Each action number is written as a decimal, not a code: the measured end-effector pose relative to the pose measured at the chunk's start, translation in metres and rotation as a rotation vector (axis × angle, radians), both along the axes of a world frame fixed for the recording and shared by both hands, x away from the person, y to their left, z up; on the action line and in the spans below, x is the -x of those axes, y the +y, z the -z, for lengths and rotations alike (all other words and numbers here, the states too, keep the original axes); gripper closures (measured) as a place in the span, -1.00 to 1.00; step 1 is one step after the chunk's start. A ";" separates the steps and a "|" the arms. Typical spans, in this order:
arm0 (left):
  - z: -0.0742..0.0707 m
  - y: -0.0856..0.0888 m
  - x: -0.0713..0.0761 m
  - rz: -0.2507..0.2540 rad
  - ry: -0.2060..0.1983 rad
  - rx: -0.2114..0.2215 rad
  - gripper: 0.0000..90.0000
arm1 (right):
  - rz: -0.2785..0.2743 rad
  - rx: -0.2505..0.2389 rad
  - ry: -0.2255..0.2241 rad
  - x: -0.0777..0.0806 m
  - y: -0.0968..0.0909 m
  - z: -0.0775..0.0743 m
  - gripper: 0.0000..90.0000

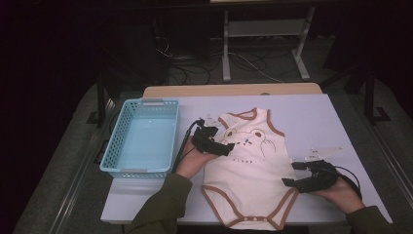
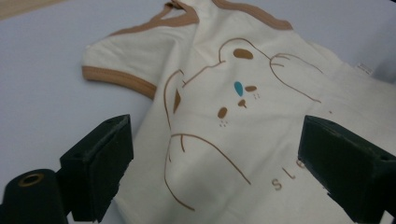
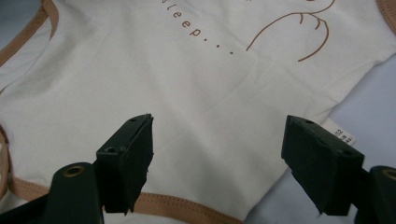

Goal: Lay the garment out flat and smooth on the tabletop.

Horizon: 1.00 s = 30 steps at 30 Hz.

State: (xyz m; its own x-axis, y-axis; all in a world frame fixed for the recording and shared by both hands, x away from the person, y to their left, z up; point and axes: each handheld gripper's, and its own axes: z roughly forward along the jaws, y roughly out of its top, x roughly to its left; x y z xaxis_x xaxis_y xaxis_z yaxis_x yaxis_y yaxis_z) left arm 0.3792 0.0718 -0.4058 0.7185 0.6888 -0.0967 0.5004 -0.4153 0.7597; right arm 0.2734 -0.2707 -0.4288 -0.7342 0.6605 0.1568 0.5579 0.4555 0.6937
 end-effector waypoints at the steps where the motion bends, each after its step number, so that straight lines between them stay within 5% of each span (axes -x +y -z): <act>1: 0.000 0.000 -0.002 -0.004 0.002 0.003 -0.70 | -0.001 0.000 0.000 0.000 0.000 0.000 -0.46; 18: 0.002 -0.008 -0.053 -0.091 0.000 0.019 -0.24 | -0.005 -0.010 0.008 0.002 -0.002 0.000 -0.46; 30: 0.013 -0.012 -0.090 -0.148 0.002 -0.048 0.17 | -0.007 -0.032 0.006 0.002 -0.004 0.000 -0.46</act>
State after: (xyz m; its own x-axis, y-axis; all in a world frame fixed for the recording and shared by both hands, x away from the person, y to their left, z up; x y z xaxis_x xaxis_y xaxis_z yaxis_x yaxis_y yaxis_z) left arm 0.4697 0.0597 -0.4184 0.6083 0.7913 -0.0624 0.5601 -0.3723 0.7401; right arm 0.2709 -0.2745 -0.4284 -0.7377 0.6500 0.1825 0.5591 0.4367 0.7047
